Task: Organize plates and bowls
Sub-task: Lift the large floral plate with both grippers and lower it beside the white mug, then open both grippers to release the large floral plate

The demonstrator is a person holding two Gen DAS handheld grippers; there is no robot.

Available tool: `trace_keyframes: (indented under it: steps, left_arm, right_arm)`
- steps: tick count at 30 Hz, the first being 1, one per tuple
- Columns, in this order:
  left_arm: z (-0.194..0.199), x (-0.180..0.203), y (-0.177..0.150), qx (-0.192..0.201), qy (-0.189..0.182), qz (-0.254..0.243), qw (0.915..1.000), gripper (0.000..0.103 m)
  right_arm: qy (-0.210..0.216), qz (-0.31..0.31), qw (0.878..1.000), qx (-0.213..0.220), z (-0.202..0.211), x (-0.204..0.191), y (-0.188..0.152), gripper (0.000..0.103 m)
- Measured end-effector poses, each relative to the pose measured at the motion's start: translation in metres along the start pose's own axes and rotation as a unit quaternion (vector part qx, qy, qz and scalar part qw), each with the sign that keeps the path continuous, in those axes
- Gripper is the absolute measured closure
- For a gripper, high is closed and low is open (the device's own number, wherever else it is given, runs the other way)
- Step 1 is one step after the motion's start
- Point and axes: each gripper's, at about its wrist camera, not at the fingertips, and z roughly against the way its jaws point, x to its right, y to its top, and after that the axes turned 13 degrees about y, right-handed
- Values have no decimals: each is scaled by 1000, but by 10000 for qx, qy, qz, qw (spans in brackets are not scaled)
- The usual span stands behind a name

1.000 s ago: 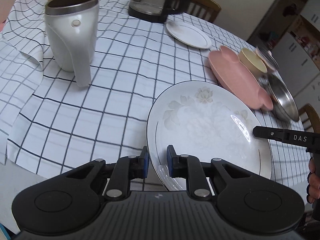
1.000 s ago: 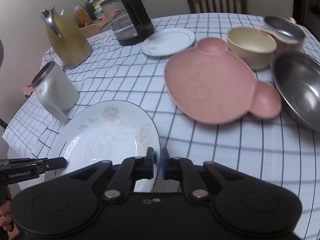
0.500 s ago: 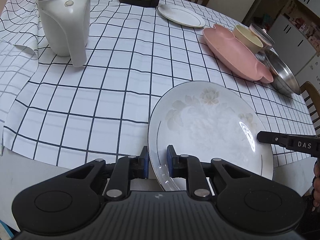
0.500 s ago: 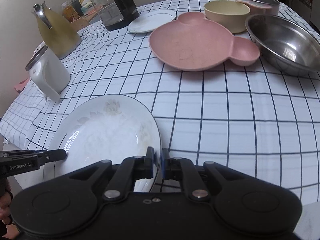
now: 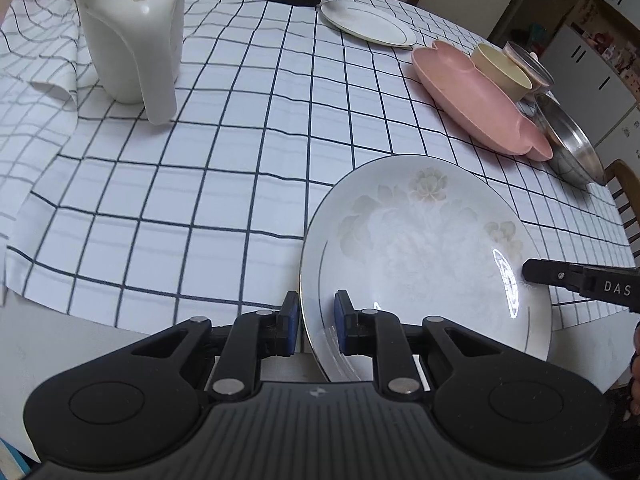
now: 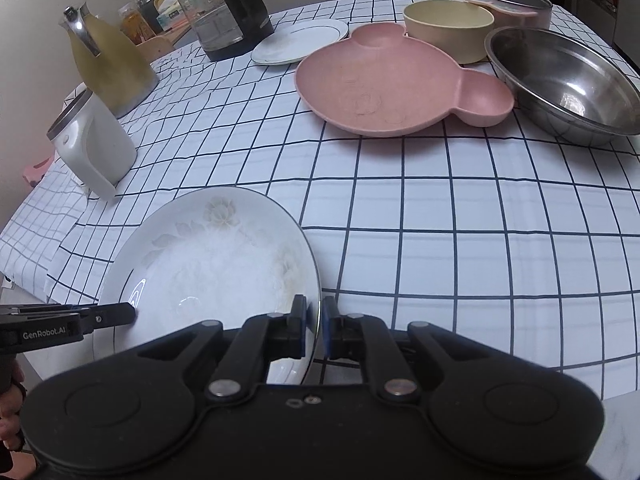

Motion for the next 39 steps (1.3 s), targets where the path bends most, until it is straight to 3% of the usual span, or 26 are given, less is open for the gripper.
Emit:
trace_keyframes:
  steps: [9,14,20,22,29,33,39]
  left_arm:
    - [19,-8,8,358,255,-38,9990,85]
    - [40,-8,23,734,138,-50,9972,85]
    - [63,-2,41,1188,27,-96,9929,64]
    - [70,1,45,1379,70,-99,9904,39]
    - [85,8,63,1686,-55,-127,9856,36]
    - [87,15,74,1833,-111,-145,9829,30]
    - [85,30,95,2013,-235,-160,9791,25]
  right_arm:
    - [-279,314,9991,90,12,-7,5,83]
    - [-260,505,9980,269,29,-17,14,79]
    - [-245,693,9961,491,45,-29,26,73]
    - [-216,744,9954,560,49,-34,31,71]
    - [-184,954,9922,779,62,-48,49,56]
    - [-264,1093,9896,901,68,-53,63,39]
    - [-334,1298,9853,1064,72,-55,89,25]
